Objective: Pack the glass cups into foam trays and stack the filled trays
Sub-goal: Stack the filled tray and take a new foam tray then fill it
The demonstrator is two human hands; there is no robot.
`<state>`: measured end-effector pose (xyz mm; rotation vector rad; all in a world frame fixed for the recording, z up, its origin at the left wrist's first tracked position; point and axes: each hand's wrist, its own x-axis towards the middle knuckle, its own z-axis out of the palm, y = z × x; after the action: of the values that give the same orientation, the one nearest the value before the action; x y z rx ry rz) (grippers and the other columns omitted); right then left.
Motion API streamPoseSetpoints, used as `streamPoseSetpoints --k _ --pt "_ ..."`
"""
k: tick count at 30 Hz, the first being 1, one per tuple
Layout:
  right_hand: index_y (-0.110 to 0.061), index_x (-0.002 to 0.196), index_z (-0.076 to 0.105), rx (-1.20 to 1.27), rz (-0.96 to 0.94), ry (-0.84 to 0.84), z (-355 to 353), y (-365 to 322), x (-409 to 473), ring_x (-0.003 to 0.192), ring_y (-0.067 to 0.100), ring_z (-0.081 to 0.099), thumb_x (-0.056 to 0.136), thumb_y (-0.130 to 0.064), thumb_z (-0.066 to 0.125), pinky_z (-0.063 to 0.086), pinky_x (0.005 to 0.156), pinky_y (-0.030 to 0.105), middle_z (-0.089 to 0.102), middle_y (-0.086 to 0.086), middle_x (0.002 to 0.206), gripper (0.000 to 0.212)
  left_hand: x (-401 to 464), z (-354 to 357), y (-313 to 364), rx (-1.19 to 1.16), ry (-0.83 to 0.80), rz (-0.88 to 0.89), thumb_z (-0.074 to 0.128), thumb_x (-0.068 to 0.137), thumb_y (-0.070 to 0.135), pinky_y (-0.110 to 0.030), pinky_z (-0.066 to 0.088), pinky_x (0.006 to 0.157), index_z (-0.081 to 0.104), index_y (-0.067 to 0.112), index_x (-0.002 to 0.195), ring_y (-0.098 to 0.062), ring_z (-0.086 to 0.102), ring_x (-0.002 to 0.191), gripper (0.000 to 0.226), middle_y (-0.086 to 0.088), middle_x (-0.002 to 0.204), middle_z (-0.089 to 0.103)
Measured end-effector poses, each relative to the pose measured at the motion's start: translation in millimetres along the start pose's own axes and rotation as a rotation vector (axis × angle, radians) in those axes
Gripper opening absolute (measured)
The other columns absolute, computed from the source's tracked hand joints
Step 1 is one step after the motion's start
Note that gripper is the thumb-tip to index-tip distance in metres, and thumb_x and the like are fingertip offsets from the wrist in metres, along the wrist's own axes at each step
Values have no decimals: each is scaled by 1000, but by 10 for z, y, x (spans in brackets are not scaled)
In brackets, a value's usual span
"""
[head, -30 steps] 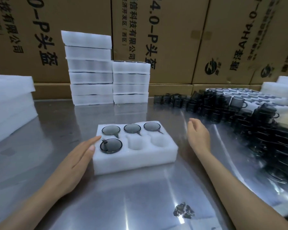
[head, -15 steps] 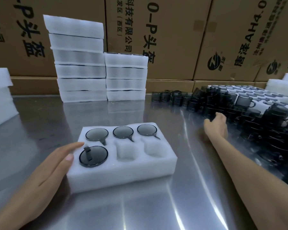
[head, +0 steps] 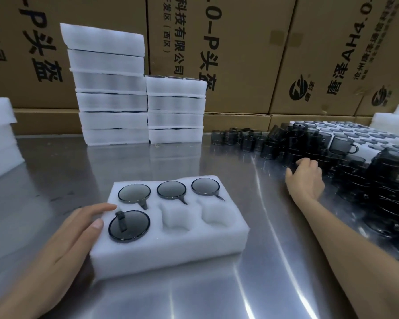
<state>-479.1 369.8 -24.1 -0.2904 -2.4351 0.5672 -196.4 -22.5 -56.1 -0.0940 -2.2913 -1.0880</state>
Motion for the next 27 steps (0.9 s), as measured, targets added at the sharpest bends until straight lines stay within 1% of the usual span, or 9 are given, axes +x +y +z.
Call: streamPoseSetpoints --k 5,9,11,15,16,18,20,23,27 --pt "-13 107 65 12 -160 -25 -159 5 -309 105 30 51 93 -31 56 40 72 37 56 9 110 24 13 3 195 8 -2 -36 33 85 60 2 28 88 55 50 112 12 46 113 37 25 117 55" --pt "-20 94 69 196 -224 0 -380 -101 -675 91 28 60 90 -37 60 37 66 30 69 2 92 20 -6 -16 266 -6 -41 -91 33 87 50 -2 29 90 54 53 109 11 44 115 30 28 116 54" --pt "-20 87 69 314 -267 33 -539 -257 -843 82 26 62 88 -38 62 38 63 29 67 -1 79 19 -19 -16 289 -22 -51 -115 32 87 52 -1 28 90 53 54 109 13 43 115 31 30 117 52" --pt "-26 75 62 613 -383 89 -925 -708 -1215 66 17 55 85 -38 64 43 59 34 61 -4 66 15 -41 5 318 -44 -41 -128 32 87 50 -2 28 90 52 53 110 13 43 116 31 27 120 52" --pt "-28 74 61 664 -439 108 -1017 -827 -1342 63 13 52 84 -40 63 42 58 33 59 -7 65 16 -44 9 312 -49 -38 -127 32 87 50 -5 29 91 52 53 110 12 43 116 31 26 120 52" --pt "-27 74 63 715 -577 160 -1169 -1059 -1617 58 6 43 83 -43 61 35 55 22 53 -16 63 18 -44 8 317 -41 -44 -129 31 87 51 -7 29 91 51 55 110 12 42 116 31 28 120 52" --pt "-22 71 66 724 -704 190 -1251 -1269 -1878 58 3 40 82 -42 63 32 54 17 50 -22 63 23 -49 -2 320 -33 -46 -130 31 88 54 -4 28 89 51 57 110 14 42 115 30 30 118 51" --pt "-19 69 67 623 -862 204 -1223 -1487 -2139 57 13 53 79 -38 71 43 48 26 62 -13 63 23 -48 -3 329 -20 -50 -127 34 95 53 2 27 86 51 55 111 14 42 113 23 26 117 52" --pt "-19 65 62 434 -906 97 -1135 -1533 -2220 57 18 53 76 -36 76 32 43 19 56 -9 56 25 -47 -8 322 2 -54 -120 33 97 39 4 25 86 50 51 114 16 40 114 27 25 120 51"
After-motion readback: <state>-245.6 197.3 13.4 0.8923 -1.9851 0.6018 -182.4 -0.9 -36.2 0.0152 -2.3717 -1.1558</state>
